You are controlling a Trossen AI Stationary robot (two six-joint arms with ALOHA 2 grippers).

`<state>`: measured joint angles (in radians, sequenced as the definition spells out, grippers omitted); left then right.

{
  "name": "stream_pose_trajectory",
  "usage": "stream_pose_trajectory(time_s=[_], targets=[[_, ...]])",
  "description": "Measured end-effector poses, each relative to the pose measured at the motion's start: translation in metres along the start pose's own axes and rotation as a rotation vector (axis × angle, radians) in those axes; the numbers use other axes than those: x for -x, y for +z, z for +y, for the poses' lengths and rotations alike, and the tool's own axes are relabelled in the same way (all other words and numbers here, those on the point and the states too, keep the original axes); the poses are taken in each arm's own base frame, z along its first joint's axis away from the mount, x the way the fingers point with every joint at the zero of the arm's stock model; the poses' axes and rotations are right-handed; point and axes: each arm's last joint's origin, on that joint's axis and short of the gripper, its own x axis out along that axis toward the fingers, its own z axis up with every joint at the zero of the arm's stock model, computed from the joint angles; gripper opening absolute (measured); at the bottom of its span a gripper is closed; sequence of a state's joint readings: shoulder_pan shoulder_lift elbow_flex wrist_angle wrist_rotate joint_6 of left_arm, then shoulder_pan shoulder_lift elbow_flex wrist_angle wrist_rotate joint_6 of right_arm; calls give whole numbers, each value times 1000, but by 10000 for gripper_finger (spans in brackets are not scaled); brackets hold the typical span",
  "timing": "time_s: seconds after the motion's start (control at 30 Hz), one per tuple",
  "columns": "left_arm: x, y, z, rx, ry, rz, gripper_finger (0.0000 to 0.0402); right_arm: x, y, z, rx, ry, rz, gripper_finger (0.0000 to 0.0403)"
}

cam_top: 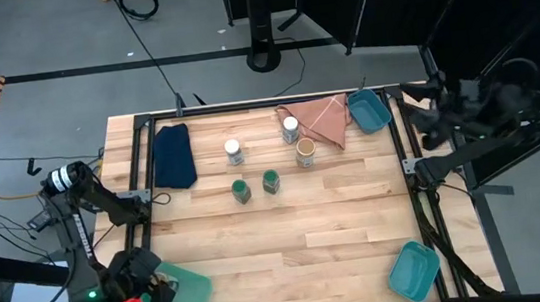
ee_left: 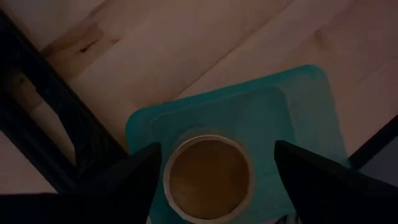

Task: Sort spices by type
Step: Put the right green seasoning bottle into the blue bin

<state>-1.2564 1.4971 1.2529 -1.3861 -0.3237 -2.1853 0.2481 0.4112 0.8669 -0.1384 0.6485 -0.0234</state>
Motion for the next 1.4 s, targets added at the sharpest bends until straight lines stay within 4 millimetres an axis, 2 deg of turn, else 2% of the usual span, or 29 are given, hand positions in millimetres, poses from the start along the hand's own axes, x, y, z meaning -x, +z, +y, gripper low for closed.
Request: stream_pose_trajectory(time_s=[0.1, 0.23, 0.3, 0.57, 0.7, 0.83, 1.03, 1.17, 1.4], targets=[[10, 8, 0, 4, 5, -27, 317, -10, -12, 5, 69, -122, 88, 263], [29, 23, 0, 10, 8, -89, 317, -27, -26, 17, 142, -139, 167, 263], [35, 30, -3, 18, -44, -114, 317, -36, -34, 23, 178, -148, 200, 263], [42, 59, -3, 70, -138, -237, 317, -71, -64, 32, 291, -332, 312, 264], [42, 69, -5, 89, -158, -296, 317, -87, -78, 33, 275, -381, 343, 266], [40, 77, -7, 79, -160, -350, 317, -105, -95, 39, 207, -347, 370, 266], [37, 88, -11, 44, -139, -407, 317, -137, -135, 58, 224, -226, 456, 268], [35, 93, -12, 38, -130, -429, 317, -155, -158, 68, 206, -189, 455, 272], [36, 96, -13, 39, -154, -500, 317, -174, -187, 78, 181, -165, 435, 273]])
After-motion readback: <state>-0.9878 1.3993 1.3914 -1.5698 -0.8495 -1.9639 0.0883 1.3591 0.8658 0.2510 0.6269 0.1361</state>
